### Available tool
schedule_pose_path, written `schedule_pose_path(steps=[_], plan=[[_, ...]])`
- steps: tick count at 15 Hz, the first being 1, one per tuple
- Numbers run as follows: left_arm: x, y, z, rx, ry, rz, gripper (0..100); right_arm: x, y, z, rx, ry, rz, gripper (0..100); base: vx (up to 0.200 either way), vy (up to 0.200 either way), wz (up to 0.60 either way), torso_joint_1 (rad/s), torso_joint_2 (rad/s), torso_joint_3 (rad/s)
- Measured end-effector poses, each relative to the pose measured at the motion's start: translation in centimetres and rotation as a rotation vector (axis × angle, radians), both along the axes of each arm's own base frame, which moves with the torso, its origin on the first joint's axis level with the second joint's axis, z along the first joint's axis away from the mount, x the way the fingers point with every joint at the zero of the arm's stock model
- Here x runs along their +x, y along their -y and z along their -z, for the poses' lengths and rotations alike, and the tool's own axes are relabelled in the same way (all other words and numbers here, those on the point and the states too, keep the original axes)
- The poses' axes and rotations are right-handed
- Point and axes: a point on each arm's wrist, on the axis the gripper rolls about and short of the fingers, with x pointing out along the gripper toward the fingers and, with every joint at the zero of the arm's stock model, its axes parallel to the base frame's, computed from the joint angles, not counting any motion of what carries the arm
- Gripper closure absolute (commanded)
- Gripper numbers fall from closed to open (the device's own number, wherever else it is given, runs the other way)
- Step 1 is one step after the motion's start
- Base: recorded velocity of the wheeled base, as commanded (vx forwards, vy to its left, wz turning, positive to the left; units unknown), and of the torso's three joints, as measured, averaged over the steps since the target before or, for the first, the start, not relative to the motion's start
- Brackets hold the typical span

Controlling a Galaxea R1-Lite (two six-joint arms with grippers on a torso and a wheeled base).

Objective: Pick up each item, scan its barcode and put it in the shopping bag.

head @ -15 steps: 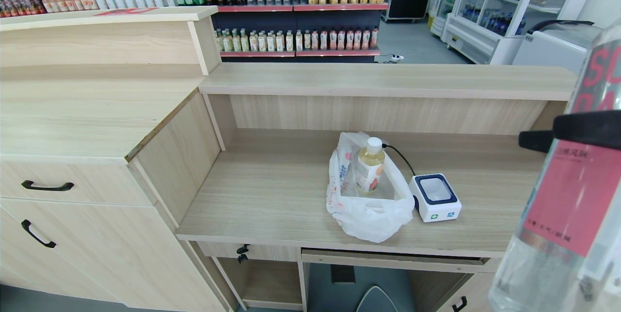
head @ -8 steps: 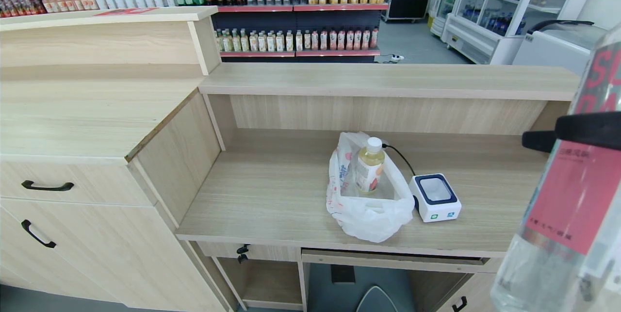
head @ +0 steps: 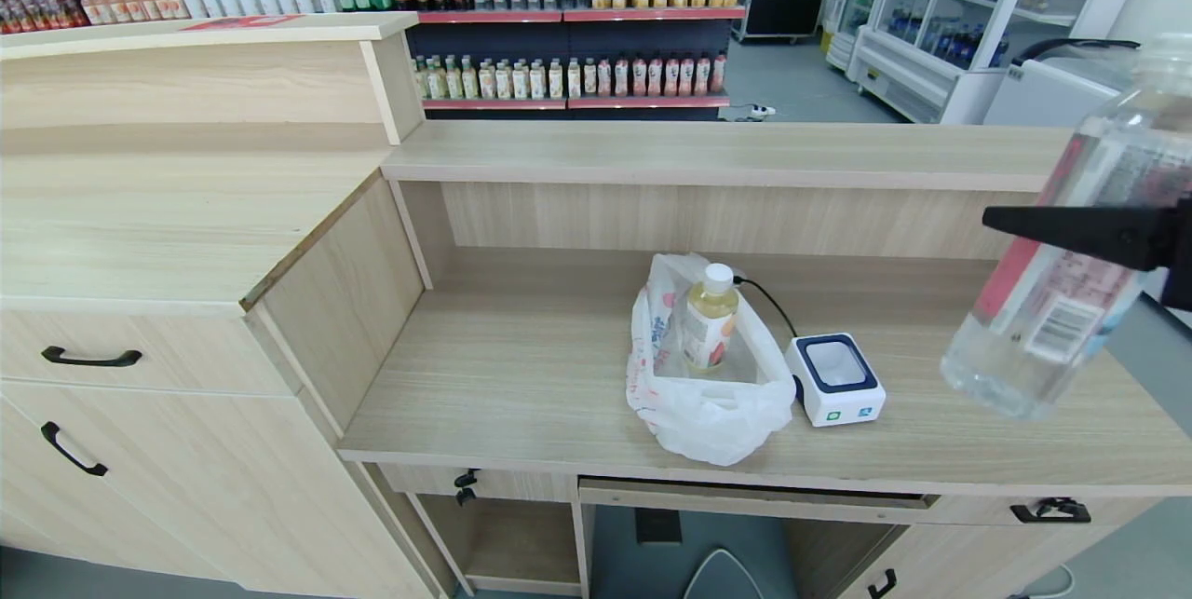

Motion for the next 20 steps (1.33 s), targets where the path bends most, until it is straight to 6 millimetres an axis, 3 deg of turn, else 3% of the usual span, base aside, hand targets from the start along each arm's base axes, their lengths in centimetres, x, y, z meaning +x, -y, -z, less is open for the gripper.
schedule_pose_path(steps=[3, 5, 8, 12, 17, 20], plan=[[0.0, 0.0, 0.0, 0.0, 0.0, 0.0, 100, 5.0, 2.7, 1.7, -0.189, 0.159, 0.373, 100, 0.0, 0.0, 0.0, 0.0, 0.0, 0.0], [0.0, 0.0, 0.0, 0.0, 0.0, 0.0, 100, 7.5, 4.0, 3.1, -0.291, 0.228, 0.485, 100, 0.0, 0.0, 0.0, 0.0, 0.0, 0.0], [0.0, 0.0, 0.0, 0.0, 0.0, 0.0, 100, 9.4, 6.2, 6.0, -0.54, 0.25, 0.545, 100, 0.0, 0.0, 0.0, 0.0, 0.0, 0.0], [0.0, 0.0, 0.0, 0.0, 0.0, 0.0, 100, 10.9, 8.8, 8.1, -0.692, 0.279, 0.533, 100, 0.0, 0.0, 0.0, 0.0, 0.0, 0.0], [0.0, 0.0, 0.0, 0.0, 0.0, 0.0, 100, 12.5, 13.2, 10.9, -0.925, 0.404, 0.331, 100, 0.0, 0.0, 0.6, -0.002, 0.0, 0.0], [0.0, 0.0, 0.0, 0.0, 0.0, 0.0, 100, 14.3, 14.3, 13.0, -0.963, 0.478, 0.169, 100, 0.0, 0.0, 0.2, 0.006, 0.0, 0.001]])
